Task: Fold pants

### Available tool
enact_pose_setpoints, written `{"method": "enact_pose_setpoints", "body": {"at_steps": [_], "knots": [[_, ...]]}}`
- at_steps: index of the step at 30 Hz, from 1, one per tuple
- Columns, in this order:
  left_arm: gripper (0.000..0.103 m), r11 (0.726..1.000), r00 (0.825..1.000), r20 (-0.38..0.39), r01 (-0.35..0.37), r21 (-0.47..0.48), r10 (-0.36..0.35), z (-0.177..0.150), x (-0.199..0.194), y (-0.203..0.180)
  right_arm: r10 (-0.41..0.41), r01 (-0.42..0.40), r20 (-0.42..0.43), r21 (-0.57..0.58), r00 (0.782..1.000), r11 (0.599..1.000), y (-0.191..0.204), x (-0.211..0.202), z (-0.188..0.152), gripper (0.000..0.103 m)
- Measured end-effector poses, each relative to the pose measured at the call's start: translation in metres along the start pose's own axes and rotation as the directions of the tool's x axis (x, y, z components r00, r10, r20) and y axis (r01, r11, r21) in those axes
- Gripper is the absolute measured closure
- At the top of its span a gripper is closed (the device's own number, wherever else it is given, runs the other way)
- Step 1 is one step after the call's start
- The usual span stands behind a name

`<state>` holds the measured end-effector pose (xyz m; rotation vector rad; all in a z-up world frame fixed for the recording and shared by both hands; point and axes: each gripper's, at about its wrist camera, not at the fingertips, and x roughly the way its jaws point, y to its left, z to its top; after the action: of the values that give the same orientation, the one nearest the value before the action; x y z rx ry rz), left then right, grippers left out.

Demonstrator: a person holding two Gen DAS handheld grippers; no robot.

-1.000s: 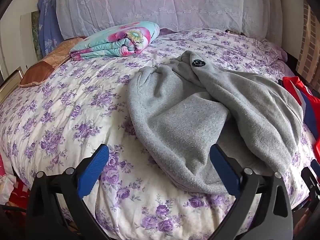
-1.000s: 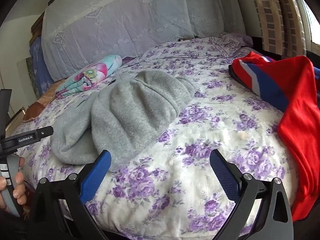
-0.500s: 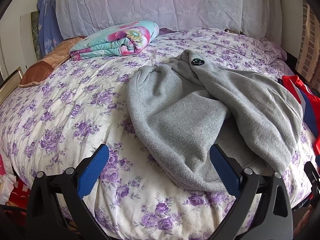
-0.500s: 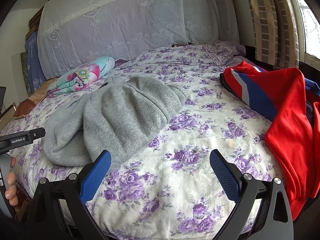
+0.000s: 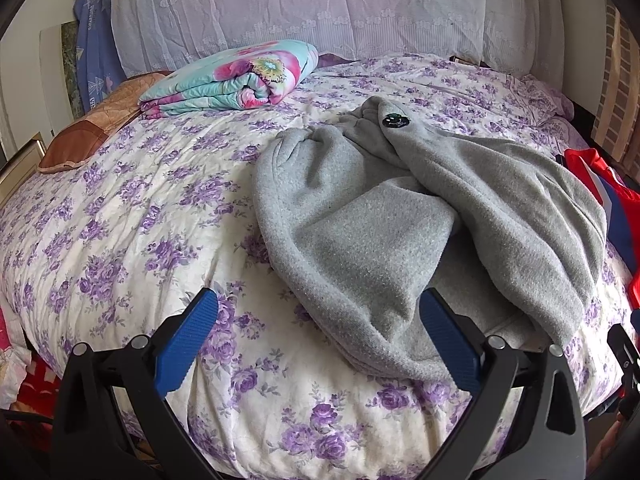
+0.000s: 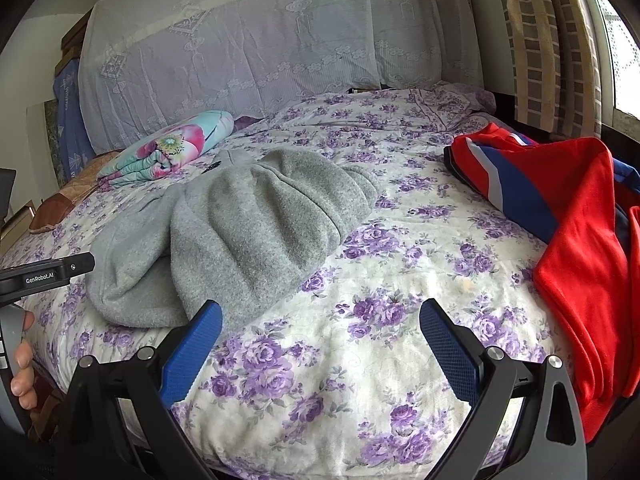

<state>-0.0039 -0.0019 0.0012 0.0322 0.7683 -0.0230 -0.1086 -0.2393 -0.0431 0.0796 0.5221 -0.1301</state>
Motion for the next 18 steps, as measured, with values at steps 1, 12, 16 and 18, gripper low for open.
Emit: {"method": "enact_pose_setpoints", "body": {"at_steps": [1, 12, 16, 18], "knots": [[0.005, 1.0, 1.0, -0.001, 0.0, 0.0, 0.0, 0.0002, -0.0002, 0.0004, -0.001, 0.001, 0.0, 0.001, 1.0, 1.0, 0.0004, 0.0002, 0.0001, 0.003], [0.005, 1.0, 1.0, 0.001, 0.0, 0.002, 0.0, -0.0003, -0.0003, 0.0011, -0.004, 0.004, 0.0, -0.001, 1.0, 1.0, 0.0008, 0.0002, -0.0004, 0.003], [0.005, 1.0, 1.0, 0.001, 0.0, 0.0, 0.0, -0.0002, -0.0004, 0.0012, -0.005, 0.006, 0.001, -0.002, 1.0, 1.0, 0.0008, 0.0002, -0.0006, 0.003], [0.005, 1.0, 1.0, 0.0, 0.001, -0.001, -0.001, -0.0007, 0.0, 0.0018, -0.005, 0.005, 0.0, -0.003, 1.0, 1.0, 0.001, 0.0004, -0.0009, 0.003]]}}
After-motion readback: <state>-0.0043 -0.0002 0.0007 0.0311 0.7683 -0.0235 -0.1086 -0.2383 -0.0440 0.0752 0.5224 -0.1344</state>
